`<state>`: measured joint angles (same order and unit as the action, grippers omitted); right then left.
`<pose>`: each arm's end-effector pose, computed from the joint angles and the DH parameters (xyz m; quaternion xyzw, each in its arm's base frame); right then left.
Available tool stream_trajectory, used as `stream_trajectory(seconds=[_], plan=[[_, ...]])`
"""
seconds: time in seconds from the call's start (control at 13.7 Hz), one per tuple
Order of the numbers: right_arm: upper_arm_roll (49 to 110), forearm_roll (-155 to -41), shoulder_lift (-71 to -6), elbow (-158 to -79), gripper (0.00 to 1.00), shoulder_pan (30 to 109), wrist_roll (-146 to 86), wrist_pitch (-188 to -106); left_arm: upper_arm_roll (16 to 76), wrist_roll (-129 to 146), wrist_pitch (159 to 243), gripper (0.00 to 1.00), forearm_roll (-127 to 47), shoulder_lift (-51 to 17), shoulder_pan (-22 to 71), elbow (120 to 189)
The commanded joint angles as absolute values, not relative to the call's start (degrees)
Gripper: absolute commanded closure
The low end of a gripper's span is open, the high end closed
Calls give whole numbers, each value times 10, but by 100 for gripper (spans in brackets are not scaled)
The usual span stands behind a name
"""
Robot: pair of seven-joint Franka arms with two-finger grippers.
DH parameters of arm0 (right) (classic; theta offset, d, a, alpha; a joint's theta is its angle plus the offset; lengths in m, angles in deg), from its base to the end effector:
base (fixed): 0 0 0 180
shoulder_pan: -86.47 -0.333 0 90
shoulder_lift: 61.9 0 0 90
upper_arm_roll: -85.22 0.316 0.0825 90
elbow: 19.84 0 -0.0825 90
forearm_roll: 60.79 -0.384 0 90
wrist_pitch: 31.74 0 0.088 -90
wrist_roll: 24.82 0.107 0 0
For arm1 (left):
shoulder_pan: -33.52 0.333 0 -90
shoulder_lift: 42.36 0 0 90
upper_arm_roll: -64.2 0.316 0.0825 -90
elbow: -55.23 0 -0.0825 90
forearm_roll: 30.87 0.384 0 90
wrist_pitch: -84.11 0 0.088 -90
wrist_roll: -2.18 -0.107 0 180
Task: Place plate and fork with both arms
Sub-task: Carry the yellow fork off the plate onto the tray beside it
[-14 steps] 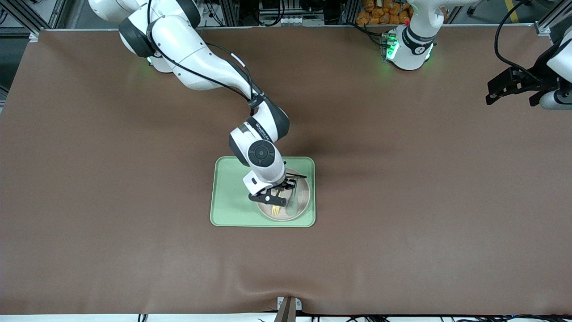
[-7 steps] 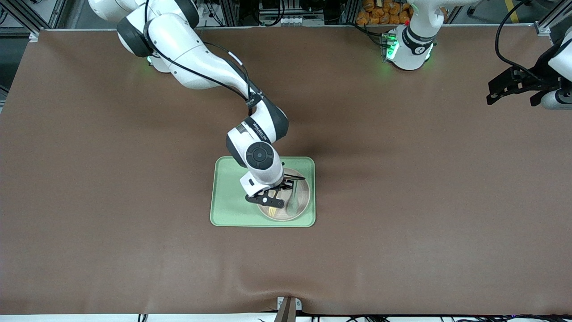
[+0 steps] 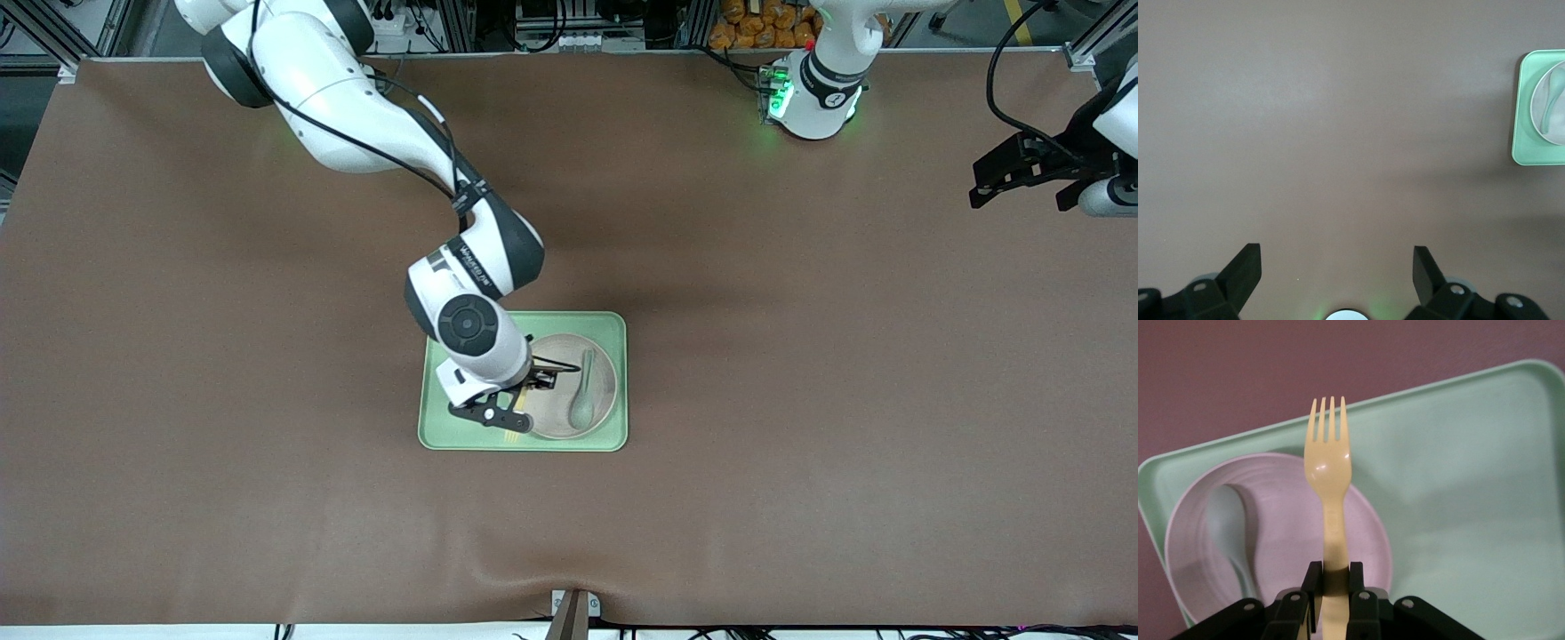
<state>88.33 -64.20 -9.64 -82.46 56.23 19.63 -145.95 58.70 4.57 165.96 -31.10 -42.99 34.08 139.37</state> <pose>0.6488 0.4153 0.2673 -0.9917 0.1192 0.0346 0.0345 0.5341 -0.0470 0.6657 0.9996 -0.0225 -0.0146 0.0005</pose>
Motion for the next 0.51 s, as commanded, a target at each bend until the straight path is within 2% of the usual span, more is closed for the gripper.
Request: stream_trajectory(seconds=[0.0,0.44], plan=[[896,-647,-114,-865,100,590,157,-1458,585,49,1656,0,-300,-429,341,1386],[896,-641,-137,-937,100,608,76,-1476,587,49,1656,0,-299,-431,342,1385]])
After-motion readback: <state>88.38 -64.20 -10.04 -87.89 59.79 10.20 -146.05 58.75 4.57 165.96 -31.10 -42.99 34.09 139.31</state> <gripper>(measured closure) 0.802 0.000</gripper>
